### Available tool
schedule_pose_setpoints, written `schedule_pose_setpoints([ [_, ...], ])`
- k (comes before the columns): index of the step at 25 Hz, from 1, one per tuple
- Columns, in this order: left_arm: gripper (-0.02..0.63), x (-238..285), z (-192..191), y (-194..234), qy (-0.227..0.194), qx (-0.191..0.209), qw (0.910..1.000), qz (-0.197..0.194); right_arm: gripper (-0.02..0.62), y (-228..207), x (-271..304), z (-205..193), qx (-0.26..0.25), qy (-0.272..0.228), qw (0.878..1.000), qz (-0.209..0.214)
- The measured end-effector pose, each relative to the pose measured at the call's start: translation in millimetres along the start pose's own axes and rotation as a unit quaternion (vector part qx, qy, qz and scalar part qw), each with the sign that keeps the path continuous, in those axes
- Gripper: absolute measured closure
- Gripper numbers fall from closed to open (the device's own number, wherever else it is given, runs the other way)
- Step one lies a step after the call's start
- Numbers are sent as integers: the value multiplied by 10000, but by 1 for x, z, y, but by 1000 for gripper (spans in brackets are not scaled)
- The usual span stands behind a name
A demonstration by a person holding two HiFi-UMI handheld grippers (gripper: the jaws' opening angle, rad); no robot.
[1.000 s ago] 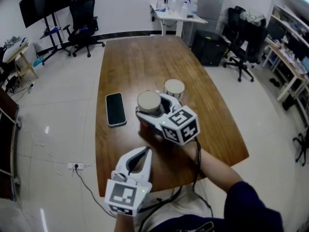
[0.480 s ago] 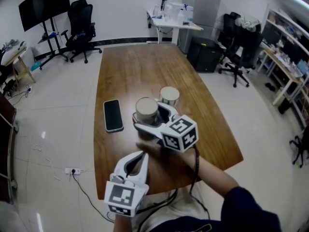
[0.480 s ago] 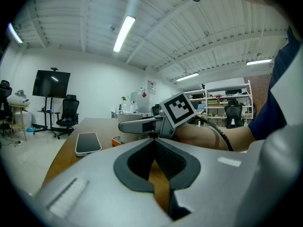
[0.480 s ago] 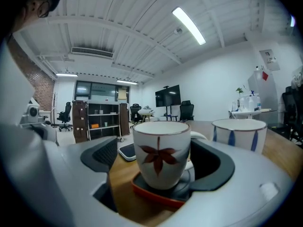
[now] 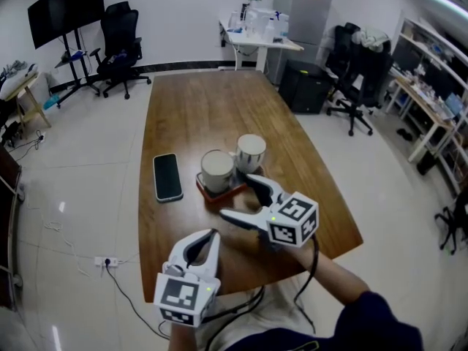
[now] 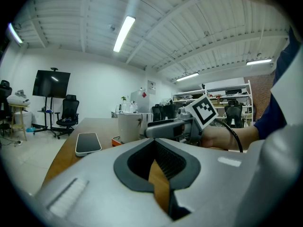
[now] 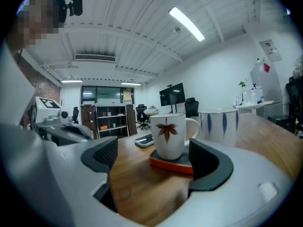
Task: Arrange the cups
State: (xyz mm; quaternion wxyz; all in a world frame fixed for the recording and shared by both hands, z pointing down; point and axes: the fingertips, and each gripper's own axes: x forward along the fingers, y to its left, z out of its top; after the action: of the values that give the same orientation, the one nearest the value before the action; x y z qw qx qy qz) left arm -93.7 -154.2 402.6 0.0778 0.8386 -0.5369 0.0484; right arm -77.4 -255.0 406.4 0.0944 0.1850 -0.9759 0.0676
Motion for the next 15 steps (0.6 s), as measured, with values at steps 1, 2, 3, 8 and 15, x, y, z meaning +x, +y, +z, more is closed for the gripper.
schedule_pose_setpoints([
  [1,603,0,0,0,3,3,10000,-3,137,2,-9,-4,-50,-21,10000,69],
  [2,603,0,0,0,5,1,10000,-6,168,2,-21,-7,-44,-80,9999,95],
  [3,603,0,-1,-1,5,-5,10000,-10,220,0,-33,-8,72,-170,9998,79],
  [8,603,0,0,1,-30,-32,10000,11,595,-41,-87,-5,905,-606,9935,-322],
  [15,603,0,0,1,-1,-6,10000,2,595,-10,-94,-19,-171,-136,9997,-90],
])
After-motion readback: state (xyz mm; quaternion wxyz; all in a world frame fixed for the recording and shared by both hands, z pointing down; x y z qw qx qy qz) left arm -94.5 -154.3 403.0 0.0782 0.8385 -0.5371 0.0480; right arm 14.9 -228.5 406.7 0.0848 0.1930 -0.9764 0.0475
